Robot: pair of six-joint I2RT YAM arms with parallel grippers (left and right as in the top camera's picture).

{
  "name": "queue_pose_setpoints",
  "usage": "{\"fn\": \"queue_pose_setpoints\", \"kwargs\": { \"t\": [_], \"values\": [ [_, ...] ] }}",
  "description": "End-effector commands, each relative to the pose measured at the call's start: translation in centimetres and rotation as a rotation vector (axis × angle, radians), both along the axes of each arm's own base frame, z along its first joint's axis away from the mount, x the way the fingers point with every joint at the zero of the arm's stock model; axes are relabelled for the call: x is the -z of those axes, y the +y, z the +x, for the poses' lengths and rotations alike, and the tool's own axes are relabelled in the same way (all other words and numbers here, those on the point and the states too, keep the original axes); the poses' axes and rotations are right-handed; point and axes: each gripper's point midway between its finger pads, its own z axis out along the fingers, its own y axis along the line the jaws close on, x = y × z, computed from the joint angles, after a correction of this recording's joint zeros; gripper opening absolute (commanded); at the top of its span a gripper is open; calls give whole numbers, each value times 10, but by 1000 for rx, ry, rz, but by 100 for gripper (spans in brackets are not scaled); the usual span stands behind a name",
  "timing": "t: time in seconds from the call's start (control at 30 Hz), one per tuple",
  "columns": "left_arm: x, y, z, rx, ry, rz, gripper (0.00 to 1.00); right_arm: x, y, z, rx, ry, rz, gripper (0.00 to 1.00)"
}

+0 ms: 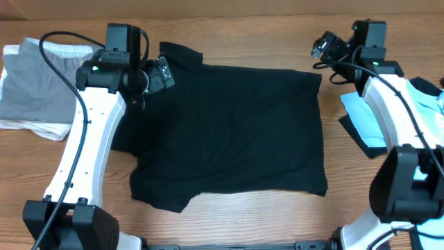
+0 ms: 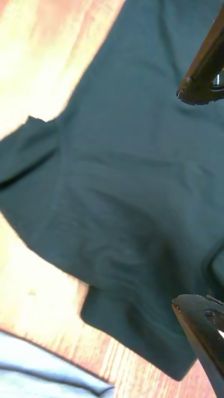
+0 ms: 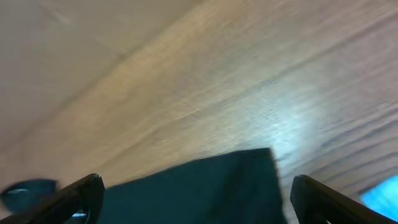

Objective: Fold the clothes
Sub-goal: 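Release the hem and move both grippers to the shirt's top corners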

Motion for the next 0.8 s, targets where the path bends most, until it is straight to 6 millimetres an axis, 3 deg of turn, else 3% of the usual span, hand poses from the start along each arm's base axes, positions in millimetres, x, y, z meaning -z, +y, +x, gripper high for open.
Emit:
{"fn": "queue_pose_setpoints", "kwargs": {
  "t": [0.0,0.37,0.63,0.77],
  "values": [
    [9,-1,-4,30,52,6,100,21,-19,8,9,36,-77,100],
    [27,0,-7,30,115,11,100,74,-14,10,-15,128,-43,99],
    [39,-4,-6,31,147,-6,100,87,-9,14,-35,135,-17,94],
    [43,-4,-5,31,159,-6,100,106,-9,12,-36,172,-14,90]
  ]
}}
